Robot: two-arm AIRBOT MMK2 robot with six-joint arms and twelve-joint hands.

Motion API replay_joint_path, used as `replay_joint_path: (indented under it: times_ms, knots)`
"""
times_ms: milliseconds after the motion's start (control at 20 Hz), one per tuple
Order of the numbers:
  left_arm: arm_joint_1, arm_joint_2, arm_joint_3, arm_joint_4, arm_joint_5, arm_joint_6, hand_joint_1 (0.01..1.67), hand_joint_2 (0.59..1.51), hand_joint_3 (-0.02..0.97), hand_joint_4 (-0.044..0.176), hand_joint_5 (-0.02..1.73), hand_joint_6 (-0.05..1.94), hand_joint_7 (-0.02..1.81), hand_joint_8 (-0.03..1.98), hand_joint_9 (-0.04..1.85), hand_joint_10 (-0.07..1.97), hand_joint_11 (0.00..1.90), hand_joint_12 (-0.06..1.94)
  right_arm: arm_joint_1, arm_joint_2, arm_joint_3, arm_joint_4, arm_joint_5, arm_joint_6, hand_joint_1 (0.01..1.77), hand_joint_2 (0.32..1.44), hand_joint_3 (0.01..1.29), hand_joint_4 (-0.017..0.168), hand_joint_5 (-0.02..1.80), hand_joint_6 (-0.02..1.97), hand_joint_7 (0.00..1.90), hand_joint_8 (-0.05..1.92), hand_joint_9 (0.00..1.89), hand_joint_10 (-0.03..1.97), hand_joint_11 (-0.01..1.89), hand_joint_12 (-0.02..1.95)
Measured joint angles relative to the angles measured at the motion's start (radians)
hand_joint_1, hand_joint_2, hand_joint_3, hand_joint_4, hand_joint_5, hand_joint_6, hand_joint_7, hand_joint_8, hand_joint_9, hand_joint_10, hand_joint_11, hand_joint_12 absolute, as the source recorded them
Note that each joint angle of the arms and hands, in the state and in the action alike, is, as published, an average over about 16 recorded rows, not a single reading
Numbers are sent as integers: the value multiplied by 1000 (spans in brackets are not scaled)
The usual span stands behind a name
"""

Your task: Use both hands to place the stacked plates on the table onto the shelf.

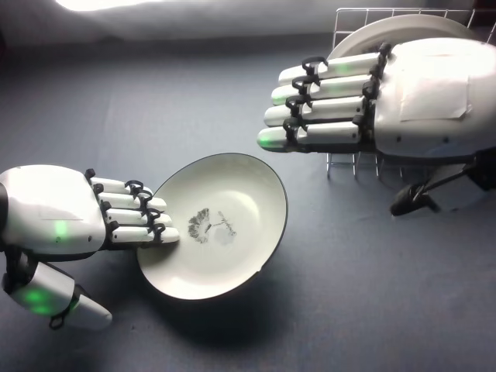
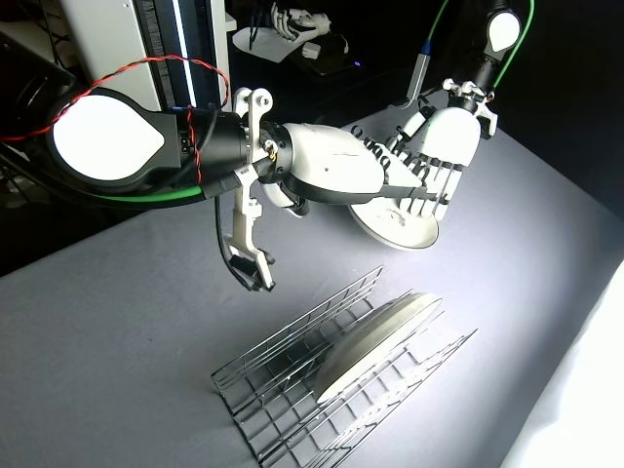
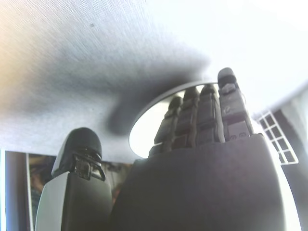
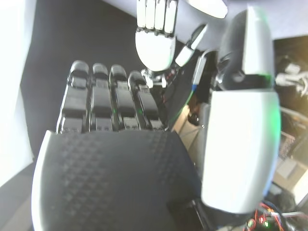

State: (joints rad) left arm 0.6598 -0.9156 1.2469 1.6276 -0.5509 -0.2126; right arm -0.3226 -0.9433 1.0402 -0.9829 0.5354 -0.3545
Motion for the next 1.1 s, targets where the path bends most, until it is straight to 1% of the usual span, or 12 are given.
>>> replay_joint_path:
  times_ms: [300,600,800,1100]
  knots:
    - [40,7,-12,-28,16,-4,12,1223,14,-12,-17,-48,-10,-10,-26,-48,28,28,-32,-43,-14,-19,-36,0,1271,906,14,4,20,9,21,11,21,2,20,16]
    - [70,8,-14,-58,18,-6,15,1224,14,-12,-20,-51,-12,-17,-27,-52,28,28,-63,-118,-6,-15,-85,0,1410,944,13,4,20,9,21,10,21,2,21,16]
    - [84,8,-14,-72,17,-6,17,1224,14,-12,-20,-52,-12,-21,-27,-54,29,29,-79,-187,27,-14,-114,-1,1453,962,13,4,20,8,21,11,20,2,21,16]
    - [90,8,-14,-77,15,-7,19,1225,14,-12,-20,-52,-13,-24,-28,-56,29,29,-91,-307,114,-11,-149,-2,1460,978,13,4,19,9,21,11,20,2,21,16]
